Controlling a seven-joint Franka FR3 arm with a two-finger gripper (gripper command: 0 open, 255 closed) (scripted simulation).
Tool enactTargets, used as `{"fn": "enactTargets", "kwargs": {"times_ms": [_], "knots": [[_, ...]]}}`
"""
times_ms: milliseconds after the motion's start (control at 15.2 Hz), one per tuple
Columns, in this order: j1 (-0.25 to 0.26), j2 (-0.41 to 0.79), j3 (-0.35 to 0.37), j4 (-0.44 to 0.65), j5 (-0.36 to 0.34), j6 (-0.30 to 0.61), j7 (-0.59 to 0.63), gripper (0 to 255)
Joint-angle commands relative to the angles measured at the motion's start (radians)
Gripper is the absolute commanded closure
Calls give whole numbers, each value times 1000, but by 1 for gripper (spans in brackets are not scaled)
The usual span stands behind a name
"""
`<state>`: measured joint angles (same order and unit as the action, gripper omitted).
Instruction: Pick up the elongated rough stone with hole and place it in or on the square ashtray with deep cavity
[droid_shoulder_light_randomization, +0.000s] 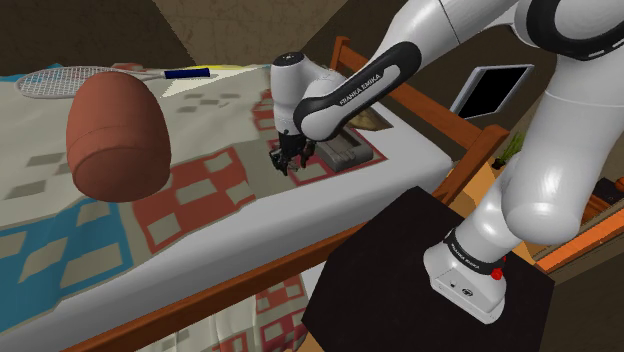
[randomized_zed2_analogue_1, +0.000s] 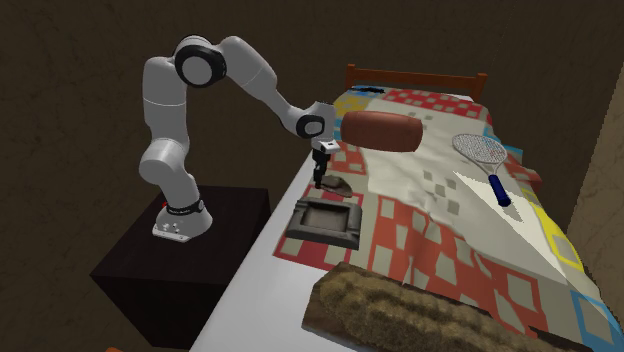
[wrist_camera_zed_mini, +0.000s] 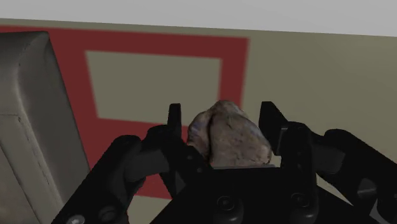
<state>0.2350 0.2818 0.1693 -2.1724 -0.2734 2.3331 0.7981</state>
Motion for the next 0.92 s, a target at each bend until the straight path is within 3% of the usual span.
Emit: {"fn": "enactTargets", "kwargs": {"times_ms": [0, 528, 594, 858], "knots": [[0, 0, 0, 0, 0, 0, 0, 255], [0, 0, 0, 0, 0, 0, 0, 255], [0, 0, 0, 0, 0, 0, 0, 0], [-100, -129, 6, -110, 131, 6, -227, 0]]}}
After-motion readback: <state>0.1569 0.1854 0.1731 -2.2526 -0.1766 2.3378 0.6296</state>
